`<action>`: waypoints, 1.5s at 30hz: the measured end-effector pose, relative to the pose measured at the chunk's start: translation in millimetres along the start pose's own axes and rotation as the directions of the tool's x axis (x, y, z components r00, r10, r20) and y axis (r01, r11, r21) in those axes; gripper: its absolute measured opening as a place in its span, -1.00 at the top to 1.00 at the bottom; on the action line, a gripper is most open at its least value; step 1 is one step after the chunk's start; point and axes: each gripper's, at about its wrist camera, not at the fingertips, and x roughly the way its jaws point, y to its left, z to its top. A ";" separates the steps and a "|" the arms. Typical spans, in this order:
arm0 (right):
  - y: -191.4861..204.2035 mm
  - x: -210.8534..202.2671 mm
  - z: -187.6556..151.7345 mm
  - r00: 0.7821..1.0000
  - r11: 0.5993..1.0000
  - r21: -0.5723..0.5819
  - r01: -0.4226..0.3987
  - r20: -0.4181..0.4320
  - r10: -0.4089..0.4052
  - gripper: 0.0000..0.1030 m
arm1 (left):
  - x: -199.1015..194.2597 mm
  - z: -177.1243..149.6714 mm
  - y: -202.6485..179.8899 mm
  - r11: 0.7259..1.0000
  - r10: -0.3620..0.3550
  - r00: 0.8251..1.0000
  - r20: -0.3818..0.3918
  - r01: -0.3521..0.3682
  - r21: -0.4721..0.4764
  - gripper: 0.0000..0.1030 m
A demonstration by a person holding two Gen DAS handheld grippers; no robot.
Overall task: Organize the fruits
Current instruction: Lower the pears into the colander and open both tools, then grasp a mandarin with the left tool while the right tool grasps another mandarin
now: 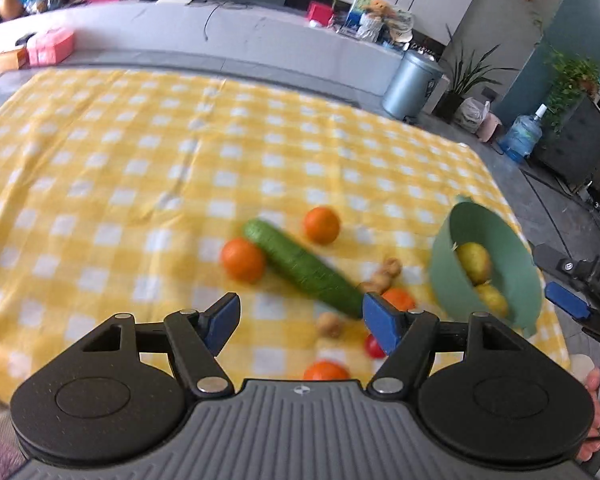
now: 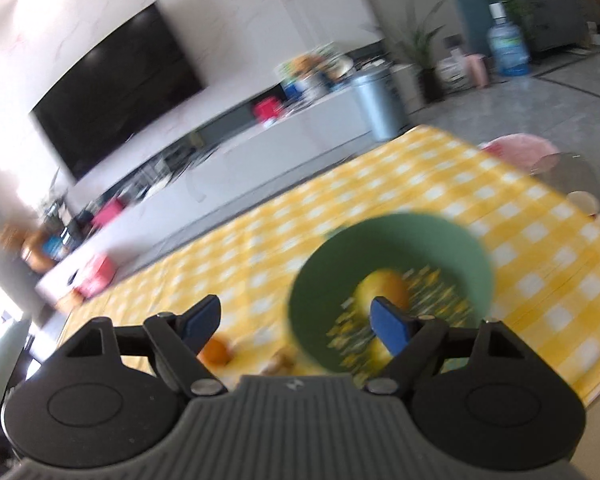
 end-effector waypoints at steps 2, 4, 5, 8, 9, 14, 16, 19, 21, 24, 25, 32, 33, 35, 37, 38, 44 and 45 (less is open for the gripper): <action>18.3 4.4 -13.0 0.999 0.998 -0.062 -0.006 -0.044 0.004 -0.52 | 5.2 -9.9 6.8 0.999 -0.014 0.999 -0.038 0.015 0.036 -0.60; 32.6 11.6 -25.5 0.997 0.993 -0.119 0.005 -0.078 -0.014 -0.52 | 13.7 -21.5 6.9 0.997 -0.036 0.997 -0.067 0.041 0.067 -0.60; 38.2 15.3 -30.9 0.995 0.991 -0.137 0.011 -0.092 -0.024 -0.52 | 19.8 -26.0 6.2 0.995 -0.050 0.995 -0.086 0.056 0.078 -0.60; 45.8 27.9 -43.0 0.990 0.989 -0.145 0.018 -0.138 -0.038 -0.37 | 34.8 -42.7 1.4 0.986 -0.089 0.984 -0.152 0.108 0.125 -0.59; 45.0 31.9 -46.4 0.988 0.990 -0.137 0.016 -0.153 -0.037 -0.33 | 40.1 -46.4 -2.2 0.979 -0.104 0.981 -0.164 0.130 0.156 -0.59; 38.7 52.2 -56.9 0.978 0.993 -0.111 0.032 -0.201 -0.054 -0.16 | 58.5 -60.9 -10.2 0.959 -0.140 0.969 -0.202 0.184 0.216 -0.48; 34.1 60.1 -58.8 0.974 0.994 -0.102 0.035 -0.220 -0.056 -0.16 | 61.7 -63.5 -11.3 0.956 -0.144 0.972 -0.186 0.185 0.229 -0.48; 27.0 68.3 -60.5 0.971 0.996 -0.084 0.031 -0.235 -0.050 -0.16 | 68.1 -67.0 -13.7 0.944 -0.160 0.975 -0.155 0.197 0.263 -0.48; 23.4 74.3 -61.0 0.967 0.997 -0.075 0.030 -0.248 -0.047 -0.16 | 76.0 -68.9 -14.2 0.942 -0.156 0.976 -0.152 0.193 0.273 -0.48; 21.0 82.3 -59.4 0.964 0.998 -0.060 0.024 -0.262 -0.039 -0.16 | 88.4 -70.2 -16.9 0.940 -0.136 0.976 -0.171 0.182 0.290 -0.47; 21.3 83.6 -58.7 0.964 0.998 -0.060 0.021 -0.263 -0.036 -0.16 | 91.4 -70.3 -17.8 0.938 -0.133 0.977 -0.168 0.179 0.296 -0.46; 17.3 103.3 -58.0 0.947 0.998 -0.052 0.048 -0.315 -0.062 -0.17 | 90.9 -70.0 -15.8 0.944 -0.128 0.984 -0.126 0.160 0.289 0.03; 16.6 108.0 -57.3 0.943 0.998 -0.049 0.050 -0.326 -0.064 -0.17 | 91.0 -69.4 -15.0 0.945 -0.131 0.983 -0.129 0.163 0.283 0.04; 16.8 117.7 -55.4 0.936 0.997 -0.052 0.053 -0.346 -0.068 -0.22 | 90.4 -68.0 -14.4 0.947 -0.131 0.982 -0.137 0.165 0.275 0.04; 19.6 127.4 -54.2 0.926 0.995 -0.072 0.070 -0.366 -0.092 -0.26 | 89.8 -67.3 -13.2 0.949 -0.132 0.981 -0.143 0.167 0.267 0.04; 21.8 131.3 -54.0 0.923 0.993 -0.083 0.080 -0.369 -0.105 -0.26 | 89.2 -67.1 -11.6 0.951 -0.135 0.980 -0.144 0.169 0.260 0.04; 38.6 145.6 -56.1 0.911 0.982 -0.168 0.086 -0.386 -0.146 -0.28 | 87.7 -62.8 -2.6 0.964 -0.140 0.979 -0.146 0.168 0.207 0.04; 40.5 148.0 -56.9 0.907 0.981 -0.176 0.086 -0.393 -0.150 -0.28 | 87.3 -62.8 -1.6 0.965 -0.140 0.980 -0.144 0.167 0.204 0.04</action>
